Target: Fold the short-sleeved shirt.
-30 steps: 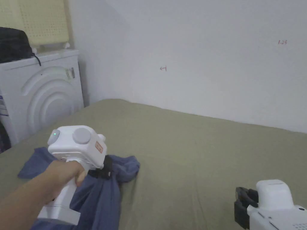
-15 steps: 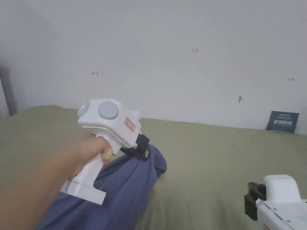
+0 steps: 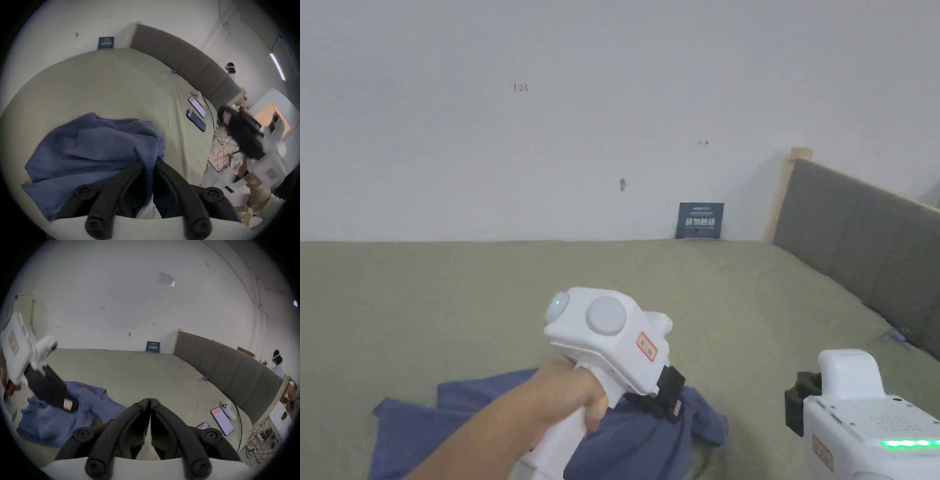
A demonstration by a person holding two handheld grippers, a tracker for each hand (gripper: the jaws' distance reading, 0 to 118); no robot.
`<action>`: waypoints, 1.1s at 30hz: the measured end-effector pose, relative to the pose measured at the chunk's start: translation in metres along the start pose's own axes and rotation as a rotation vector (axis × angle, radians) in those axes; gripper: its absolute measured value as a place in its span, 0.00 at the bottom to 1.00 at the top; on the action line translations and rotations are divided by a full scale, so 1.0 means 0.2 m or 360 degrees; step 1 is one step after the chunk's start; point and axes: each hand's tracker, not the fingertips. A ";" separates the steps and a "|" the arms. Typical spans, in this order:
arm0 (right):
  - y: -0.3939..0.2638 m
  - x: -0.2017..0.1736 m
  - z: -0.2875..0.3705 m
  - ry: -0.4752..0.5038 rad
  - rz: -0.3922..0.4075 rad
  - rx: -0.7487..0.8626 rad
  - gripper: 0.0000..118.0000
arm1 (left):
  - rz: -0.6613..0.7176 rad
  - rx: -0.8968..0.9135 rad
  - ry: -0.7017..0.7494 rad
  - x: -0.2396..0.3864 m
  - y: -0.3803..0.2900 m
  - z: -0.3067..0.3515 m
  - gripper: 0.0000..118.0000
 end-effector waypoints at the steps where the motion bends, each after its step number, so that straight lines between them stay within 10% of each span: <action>1: -0.01 0.02 0.00 -0.0008 -0.0001 -0.0004 0.06 | -0.0001 -0.0035 0.0012 0.01 -0.03 -0.05 0.06; 6: -0.01 0.01 0.02 0.0034 -0.0034 -0.0023 0.06 | 0.0127 0.0038 0.0018 -0.14 -0.10 -0.12 0.38; 7: 0.00 0.00 0.02 0.0058 -0.0030 -0.0029 0.06 | 0.0174 0.0040 0.0004 -0.16 -0.13 -0.08 0.78; 8: 0.01 -0.02 0.02 0.0070 -0.0014 -0.0028 0.06 | 0.0186 0.0054 -0.0015 -0.20 -0.14 0.01 0.92; 14: 0.09 -0.16 0.03 0.0172 0.0000 0.0004 0.06 | 0.0201 0.0533 0.0313 -0.30 -0.34 0.74 0.77; 18: 0.11 -0.25 0.04 0.0246 0.0013 -0.0019 0.06 | 0.0292 0.0836 0.0779 -0.34 -0.66 1.07 0.01; 26: 0.06 -0.34 0.03 0.0287 0.0029 -0.0056 0.06 | 0.0718 0.0869 0.0870 -0.48 -1.31 1.23 0.00; 33: 0.03 -0.36 -0.03 0.0297 0.0050 -0.0085 0.06 | 0.0899 0.0734 0.0792 -0.90 -1.23 1.14 0.00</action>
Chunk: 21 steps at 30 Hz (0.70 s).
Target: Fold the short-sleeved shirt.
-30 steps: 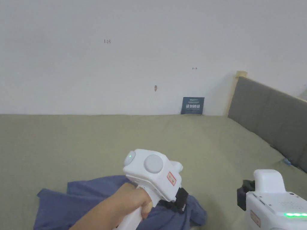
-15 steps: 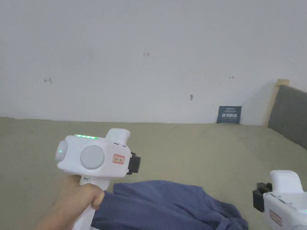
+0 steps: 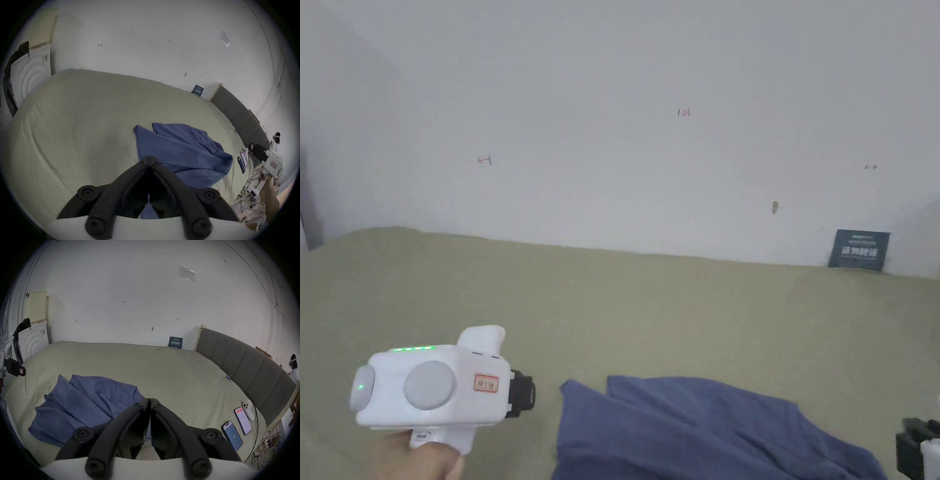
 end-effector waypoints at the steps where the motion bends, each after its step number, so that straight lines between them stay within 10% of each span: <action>1: 0.00 0.00 -0.01 0.0001 0.0001 -0.0001 0.06 | 0.0004 -0.0031 -0.0003 -0.01 0.06 -0.07 0.00; 12: -0.06 0.12 -0.14 -0.0021 0.0049 -0.0060 0.06 | -0.0030 -0.0438 0.0102 0.24 0.37 -0.70 0.01; 16: -0.08 0.15 -0.18 -0.0031 0.0065 -0.0080 0.06 | -0.0078 -0.0530 0.0186 0.29 0.36 -0.84 1.00; 21: -0.09 0.17 -0.20 -0.0028 0.0047 -0.0099 0.06 | 0.0002 -0.0586 0.0127 0.22 0.39 -1.00 0.96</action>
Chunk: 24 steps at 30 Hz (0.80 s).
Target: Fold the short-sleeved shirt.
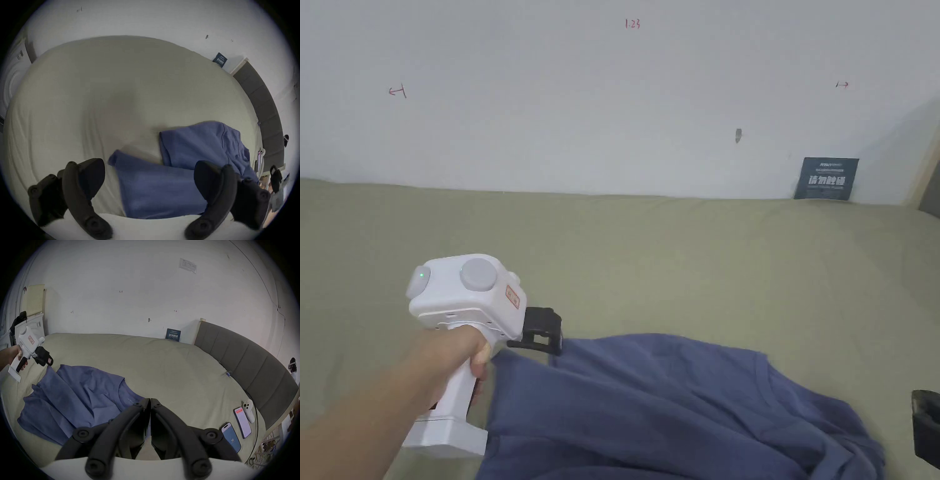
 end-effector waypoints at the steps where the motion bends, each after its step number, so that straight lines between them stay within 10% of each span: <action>1: 0.00 0.00 0.00 -0.0002 -0.0001 0.0001 0.06 | 0.0004 -0.0024 -0.0012 0.04 -0.05 0.02 0.93; 3: -0.01 0.00 -0.01 -0.0003 0.0002 0.0003 0.06 | 0.0009 -0.0061 -0.0020 0.05 -0.06 -0.02 0.74; 6: -0.02 0.00 -0.02 0.0004 -0.0010 -0.0013 0.06 | -0.0018 -0.0071 0.0153 0.06 -0.06 -0.09 0.10; 17: -0.03 0.01 -0.09 0.0173 -0.0094 -0.0151 0.07 | 0.0123 0.0078 -0.0087 -0.02 -0.14 0.04 0.04; 18: -0.02 0.00 -0.10 0.0232 -0.0121 -0.0197 0.13 | 0.0123 0.0081 -0.0100 -0.02 -0.15 0.05 0.04; 21: -0.04 -0.04 -0.16 0.0383 -0.0201 -0.0392 0.98 | 0.0126 0.0088 -0.0117 -0.02 -0.16 0.08 0.04; 24: -0.05 -0.11 -0.16 0.0456 -0.0191 -0.0397 0.95 | 0.0127 0.0106 -0.0132 0.00 -0.18 0.11 0.04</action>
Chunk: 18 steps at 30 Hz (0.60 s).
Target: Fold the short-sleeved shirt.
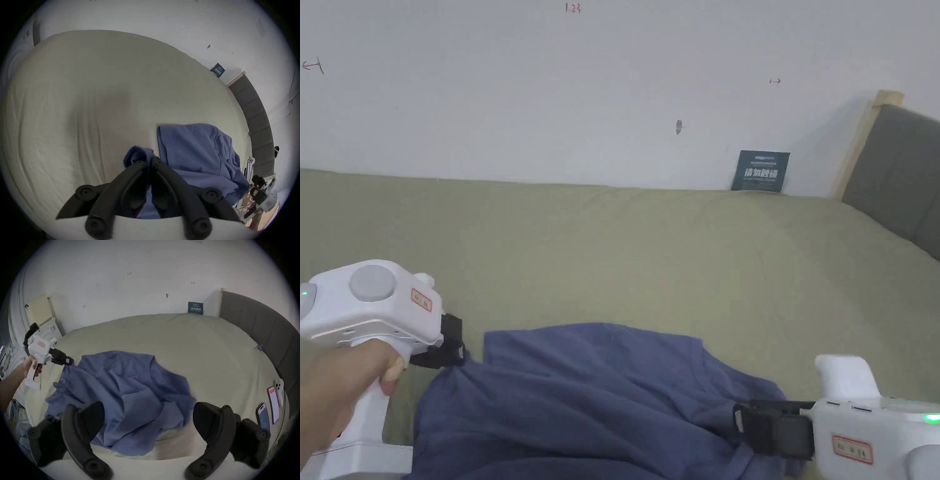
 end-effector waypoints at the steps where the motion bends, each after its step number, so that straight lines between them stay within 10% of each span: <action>1: -0.01 -0.02 -0.03 -0.0043 0.0009 -0.0044 0.96 | -0.0001 -0.0005 -0.0003 0.00 0.01 0.00 0.04; 6: 0.01 -0.03 -0.13 -0.0089 -0.0037 -0.0224 0.89 | -0.0024 0.0009 -0.0025 -0.02 0.02 0.01 0.04; 10: -0.02 -0.02 -0.11 -0.0139 -0.0022 -0.0230 0.18 | -0.0070 0.0022 0.0005 -0.03 0.03 0.03 0.04; 18: 0.03 -0.05 -0.01 -0.0042 -0.0058 -0.0071 0.17 | -0.0057 0.0180 -0.0087 -0.07 0.09 0.13 0.04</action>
